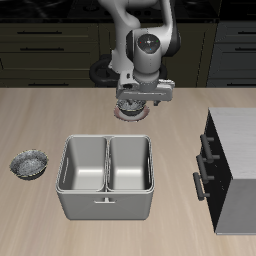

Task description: Pick up the bowl on the plate and place it on top of the white cabinet

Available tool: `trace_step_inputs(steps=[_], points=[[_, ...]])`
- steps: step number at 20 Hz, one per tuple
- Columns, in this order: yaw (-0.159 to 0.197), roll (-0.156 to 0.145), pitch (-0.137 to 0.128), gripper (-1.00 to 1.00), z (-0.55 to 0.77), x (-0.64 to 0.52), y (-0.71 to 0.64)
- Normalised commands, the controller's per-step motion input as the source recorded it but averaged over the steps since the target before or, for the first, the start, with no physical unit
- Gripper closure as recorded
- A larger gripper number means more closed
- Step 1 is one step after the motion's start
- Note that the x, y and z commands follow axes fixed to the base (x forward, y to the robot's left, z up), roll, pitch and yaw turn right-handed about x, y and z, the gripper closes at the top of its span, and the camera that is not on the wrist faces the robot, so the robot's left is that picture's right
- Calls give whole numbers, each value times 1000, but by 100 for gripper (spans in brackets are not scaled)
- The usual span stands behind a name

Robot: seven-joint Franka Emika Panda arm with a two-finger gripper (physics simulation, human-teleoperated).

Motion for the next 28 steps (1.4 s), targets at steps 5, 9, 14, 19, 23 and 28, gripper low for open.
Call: trace_step_inputs(steps=[5, 9, 14, 19, 23, 28], points=[[-8, 19, 16, -100, -86, 4, 44], [3, 10, 13, -100, -74, -6, 29], [-20, 9, 30, 100, -104, -21, -20], [-18, -4, -14, 100, 68, -38, -16], [-10, 6, -24, 100, 106, -28, 11], [4, 4, -19, 100, 75, -12, -3]])
